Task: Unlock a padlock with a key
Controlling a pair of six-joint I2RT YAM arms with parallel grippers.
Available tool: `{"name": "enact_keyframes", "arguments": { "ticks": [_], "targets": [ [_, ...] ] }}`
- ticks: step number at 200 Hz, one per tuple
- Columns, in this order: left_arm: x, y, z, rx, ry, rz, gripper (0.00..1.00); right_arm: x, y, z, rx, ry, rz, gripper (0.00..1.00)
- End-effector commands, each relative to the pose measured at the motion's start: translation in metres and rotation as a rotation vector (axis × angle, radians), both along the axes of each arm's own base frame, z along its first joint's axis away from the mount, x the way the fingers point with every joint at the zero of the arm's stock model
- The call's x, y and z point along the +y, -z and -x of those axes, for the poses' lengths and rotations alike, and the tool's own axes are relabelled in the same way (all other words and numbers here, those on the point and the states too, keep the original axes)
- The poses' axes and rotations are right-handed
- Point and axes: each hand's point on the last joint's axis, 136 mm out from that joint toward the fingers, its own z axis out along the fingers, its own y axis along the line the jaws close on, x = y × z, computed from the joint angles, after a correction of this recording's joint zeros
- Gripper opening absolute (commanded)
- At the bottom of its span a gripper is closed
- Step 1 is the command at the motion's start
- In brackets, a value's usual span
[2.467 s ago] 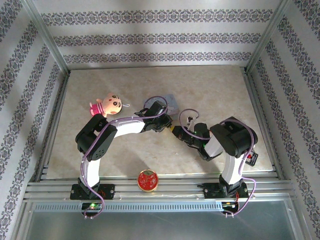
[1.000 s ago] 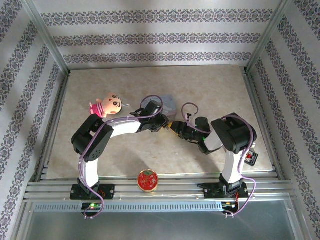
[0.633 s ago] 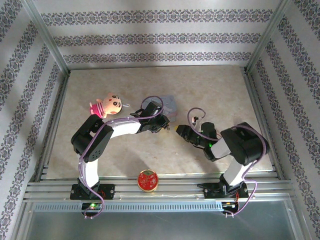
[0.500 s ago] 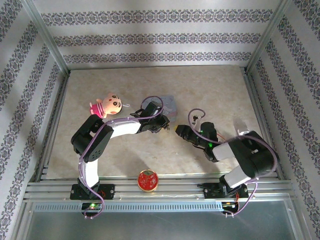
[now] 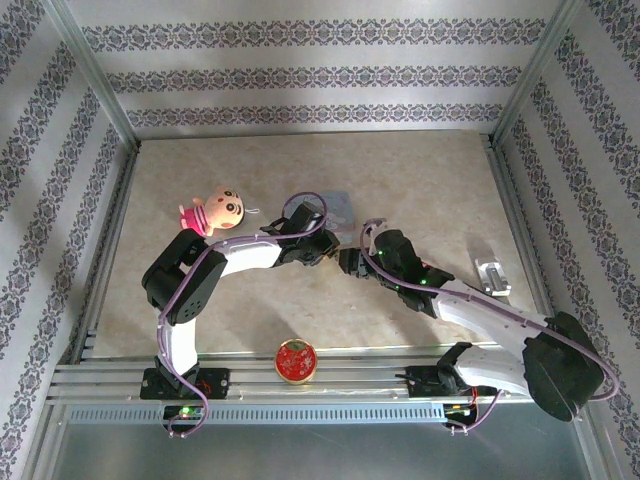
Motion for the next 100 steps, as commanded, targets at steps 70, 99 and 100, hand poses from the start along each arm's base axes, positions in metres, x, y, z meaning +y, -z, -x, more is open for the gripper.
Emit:
{"name": "enact_keyframes", "arguments": {
  "ticks": [70,99,100],
  "targets": [
    [-0.016,-0.010,0.017,0.092,0.175,0.107,0.00,0.011,0.016,-0.013,0.117,-0.058,-0.118,0.45],
    [-0.014,-0.011,0.013,0.096,0.213,0.105,0.00,0.008,0.015,-0.018,0.128,-0.053,-0.188,0.42],
    [-0.014,-0.011,0.013,0.095,0.214,0.104,0.00,0.008,0.014,-0.018,0.127,-0.053,-0.190,0.41]
  ]
}}
